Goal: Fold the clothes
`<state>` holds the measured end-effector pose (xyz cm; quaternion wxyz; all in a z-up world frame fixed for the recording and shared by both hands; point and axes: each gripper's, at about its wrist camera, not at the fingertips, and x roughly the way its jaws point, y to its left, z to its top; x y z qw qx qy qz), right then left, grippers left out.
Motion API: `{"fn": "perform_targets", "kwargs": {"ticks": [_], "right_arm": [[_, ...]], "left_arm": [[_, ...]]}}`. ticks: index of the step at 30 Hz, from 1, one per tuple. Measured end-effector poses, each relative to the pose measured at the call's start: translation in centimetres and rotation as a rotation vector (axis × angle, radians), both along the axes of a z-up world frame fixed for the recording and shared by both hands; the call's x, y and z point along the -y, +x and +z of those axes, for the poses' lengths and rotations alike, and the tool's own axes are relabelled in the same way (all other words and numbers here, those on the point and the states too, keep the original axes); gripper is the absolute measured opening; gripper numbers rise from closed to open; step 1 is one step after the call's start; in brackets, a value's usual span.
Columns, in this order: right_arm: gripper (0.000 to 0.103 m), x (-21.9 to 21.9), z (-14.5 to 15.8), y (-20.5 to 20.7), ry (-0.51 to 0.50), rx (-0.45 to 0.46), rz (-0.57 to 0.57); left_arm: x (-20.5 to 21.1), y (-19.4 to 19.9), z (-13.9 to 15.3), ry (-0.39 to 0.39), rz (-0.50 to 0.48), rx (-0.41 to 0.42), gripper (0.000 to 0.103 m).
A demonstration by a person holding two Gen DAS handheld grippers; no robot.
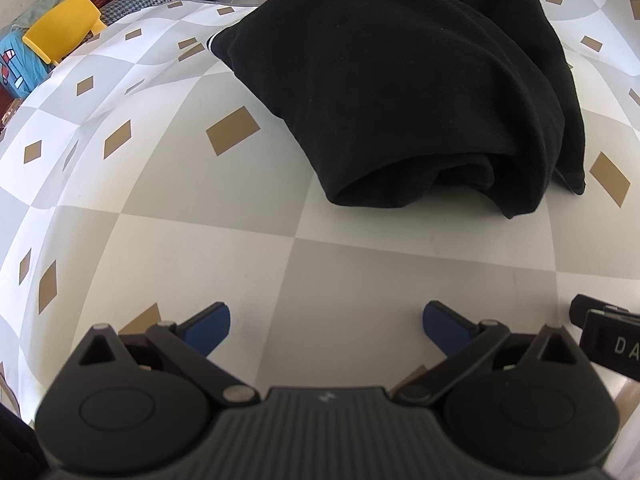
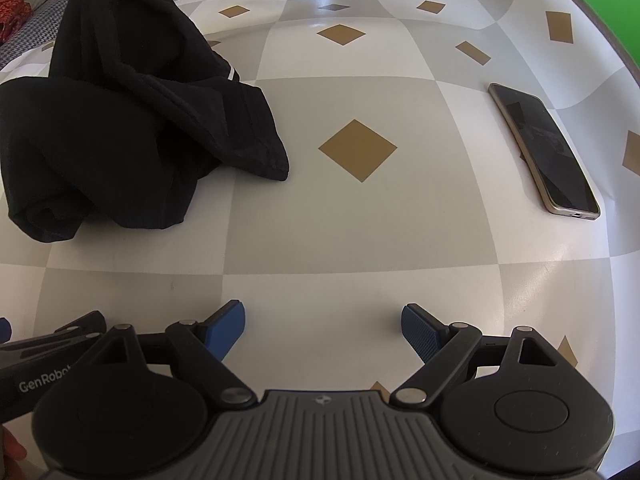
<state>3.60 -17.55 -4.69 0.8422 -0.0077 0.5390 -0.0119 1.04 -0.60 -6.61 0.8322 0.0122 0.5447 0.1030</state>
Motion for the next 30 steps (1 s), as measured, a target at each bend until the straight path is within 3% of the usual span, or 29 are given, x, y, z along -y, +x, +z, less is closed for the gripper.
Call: {"fn": "perform_targets", "kwargs": {"ticks": [13,30], "right_arm": [[0.083,1.1,1.2,-0.8,0.105,0.004,-0.023],[0.083,1.0,2.8,-2.8,0.135,0.064,-0.003]], "left_arm": [[0.8,-1.4,1.2,-0.025,-0.027,0.027,0.103],[0.6,-3.8,3.7,-0.039,-0.012,0.085,0.103]]}}
